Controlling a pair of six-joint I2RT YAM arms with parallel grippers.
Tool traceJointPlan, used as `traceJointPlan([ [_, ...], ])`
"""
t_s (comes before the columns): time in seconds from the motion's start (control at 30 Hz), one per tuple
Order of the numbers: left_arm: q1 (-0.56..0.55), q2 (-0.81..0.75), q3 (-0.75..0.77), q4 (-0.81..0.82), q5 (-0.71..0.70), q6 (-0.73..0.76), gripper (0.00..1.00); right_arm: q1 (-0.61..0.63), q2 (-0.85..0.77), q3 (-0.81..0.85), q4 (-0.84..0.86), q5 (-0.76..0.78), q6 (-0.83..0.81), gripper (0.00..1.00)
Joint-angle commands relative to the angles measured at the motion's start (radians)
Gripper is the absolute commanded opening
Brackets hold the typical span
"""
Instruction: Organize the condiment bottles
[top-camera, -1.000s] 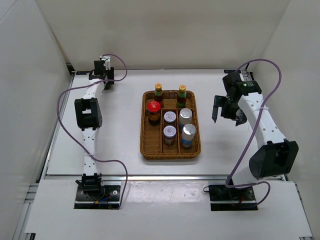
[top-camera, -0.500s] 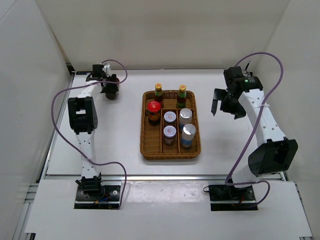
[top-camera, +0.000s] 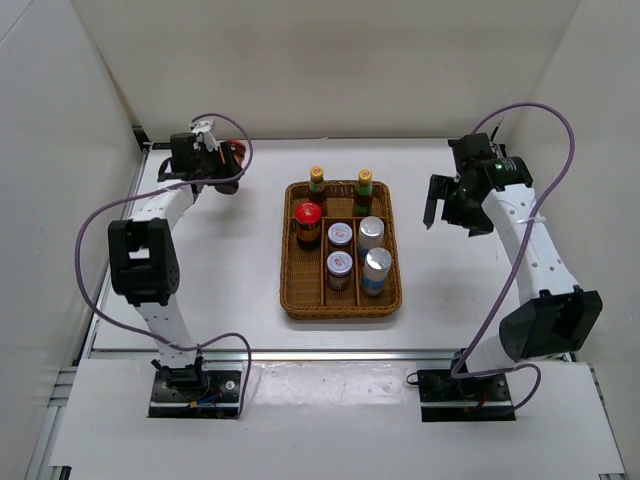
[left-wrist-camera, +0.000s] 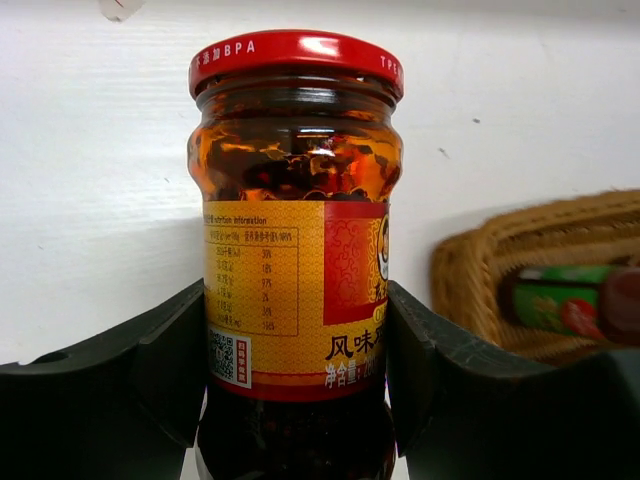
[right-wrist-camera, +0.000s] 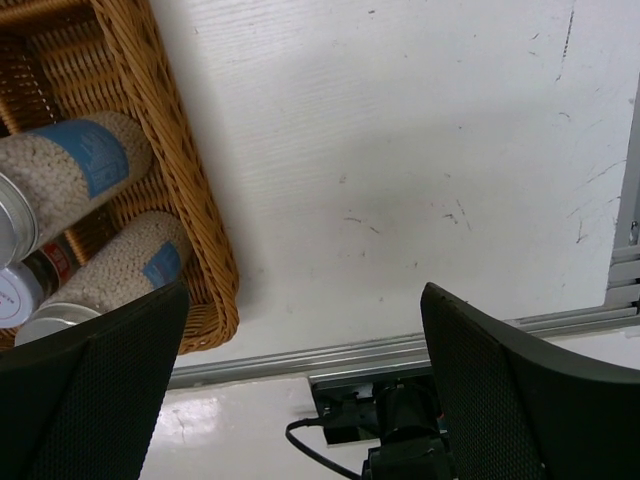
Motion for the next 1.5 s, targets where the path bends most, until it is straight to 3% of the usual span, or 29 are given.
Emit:
traceJointPlan([
  [0.0, -0.017, -0.135, -0.059, 0.059, 0.087, -0.048, 0.11, -0.003, -0.058, -0.024, 0.008, -0.031, 0.003, 0.99],
  [0.53, -0.069, -0.367, -0.349, -0.261, -0.094, -0.059, 0.12, -0.003, -0.162, -0.128, 0.008, -0.109, 0.013, 0.99],
  [0.67, -0.079, -0.396, -0.422, -0.272, -0.125, -0.059, 0.25, -0.003, -0.171, -0.150, 0.008, -0.132, 0.004, 0.99],
  [0.8, -0.088, -0.405, -0.481, -0.294, -0.136, -0.059, 0.45, -0.003, -0.171, -0.162, 0.008, -0.155, 0.003, 0.99],
  [1.2, -0.088, -0.367, -0.530, -0.327, -0.137, -0.147, 0.72, -0.003, -0.181, -0.162, 0.008, -0.146, 0.003, 0.99],
  [1.27, -0.088, -0.356, -0.521, -0.337, -0.146, -0.169, 1.00, -0.003, -0.171, -0.162, 0.008, -0.137, -0.006, 0.99],
  [1.47, -0.088, -0.365, -0.521, -0.346, -0.147, -0.157, 1.00, -0.003, -0.182, -0.162, 0.008, -0.127, -0.015, 0.99],
])
